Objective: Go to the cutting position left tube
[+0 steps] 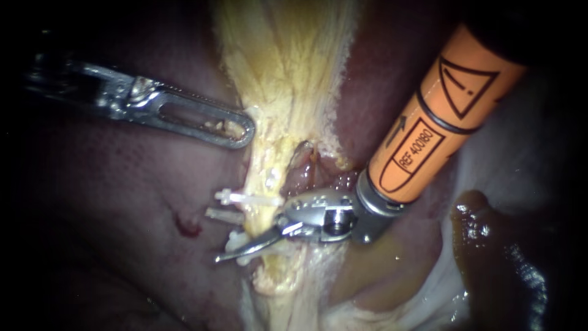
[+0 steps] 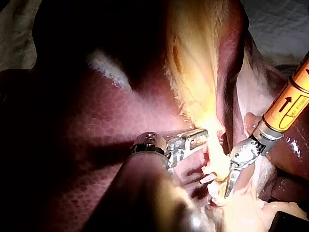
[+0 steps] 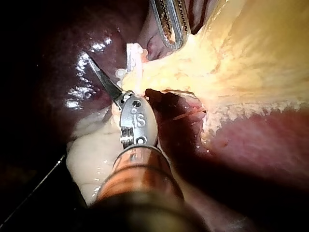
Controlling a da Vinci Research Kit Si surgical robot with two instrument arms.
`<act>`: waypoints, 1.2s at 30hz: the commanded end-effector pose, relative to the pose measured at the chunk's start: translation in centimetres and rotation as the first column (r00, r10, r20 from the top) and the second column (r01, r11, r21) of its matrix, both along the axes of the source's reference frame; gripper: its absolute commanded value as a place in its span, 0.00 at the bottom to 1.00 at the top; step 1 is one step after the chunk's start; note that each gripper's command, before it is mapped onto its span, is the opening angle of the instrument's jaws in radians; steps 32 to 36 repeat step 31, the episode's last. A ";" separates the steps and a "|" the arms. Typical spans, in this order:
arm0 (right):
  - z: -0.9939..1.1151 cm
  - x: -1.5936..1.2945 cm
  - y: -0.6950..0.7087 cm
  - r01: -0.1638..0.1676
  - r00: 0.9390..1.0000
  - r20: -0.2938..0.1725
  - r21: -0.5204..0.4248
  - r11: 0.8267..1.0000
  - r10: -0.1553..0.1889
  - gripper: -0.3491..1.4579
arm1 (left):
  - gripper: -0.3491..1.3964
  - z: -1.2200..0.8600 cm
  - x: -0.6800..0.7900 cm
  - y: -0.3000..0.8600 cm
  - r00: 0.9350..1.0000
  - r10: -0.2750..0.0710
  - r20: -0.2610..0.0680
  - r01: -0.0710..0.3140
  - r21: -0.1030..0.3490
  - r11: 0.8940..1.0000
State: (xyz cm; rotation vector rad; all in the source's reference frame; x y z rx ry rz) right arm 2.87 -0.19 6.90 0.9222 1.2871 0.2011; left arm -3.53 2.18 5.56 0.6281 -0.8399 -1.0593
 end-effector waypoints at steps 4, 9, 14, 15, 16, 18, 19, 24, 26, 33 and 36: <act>-0.11 -0.03 0.03 -0.009 1.000 -0.016 0.012 1.000 0.009 0.98 | 0.00 0.01 0.01 0.00 1.000 0.001 0.001 -0.001 0.000 1.000; -0.21 -0.04 0.01 0.000 1.000 -0.031 0.019 1.000 0.001 0.98 | 0.00 0.00 0.02 0.01 1.000 0.002 0.001 -0.002 0.001 1.000; -0.29 -0.02 -0.02 0.010 0.999 -0.040 0.028 1.000 -0.009 0.98 | 0.00 0.00 0.02 0.01 1.000 0.002 0.001 -0.002 0.001 1.000; -0.31 -0.02 -0.02 0.011 0.999 -0.041 0.028 1.000 -0.010 0.98 | 0.00 0.00 0.02 0.01 1.000 0.002 0.001 -0.002 0.001 1.000; -0.32 -0.02 -0.03 0.011 0.999 -0.041 0.028 1.000 -0.010 0.98 | 0.00 0.00 0.02 0.01 1.000 0.002 0.001 -0.002 0.001 1.000; -0.33 -0.02 -0.02 0.010 0.999 -0.044 0.030 1.000 -0.009 0.97 | 0.00 0.00 0.02 0.01 1.000 0.002 0.001 -0.002 0.001 1.000; -0.33 -0.01 -0.02 0.010 0.999 -0.044 0.030 1.000 -0.009 0.97 | 0.00 0.00 0.02 0.01 1.000 0.002 0.001 -0.002 0.001 1.000; -0.33 -0.01 -0.02 0.010 0.999 -0.044 0.030 1.000 -0.008 0.97 | 0.00 0.00 0.02 0.01 1.000 0.002 0.001 -0.002 0.001 1.000; -0.33 -0.01 -0.02 0.010 0.999 -0.044 0.030 1.000 -0.008 0.97 | 0.00 0.00 0.02 0.01 1.000 0.002 0.001 -0.002 0.001 1.000; -0.32 -0.01 -0.01 0.010 0.999 -0.041 0.035 0.999 -0.008 0.97 | 0.00 0.00 0.02 0.01 1.000 0.002 0.001 -0.002 0.001 1.000; -0.32 -0.01 -0.01 0.010 0.999 -0.041 0.035 0.999 -0.008 0.97 | 0.00 0.00 0.02 0.01 1.000 0.002 0.001 -0.002 0.001 1.000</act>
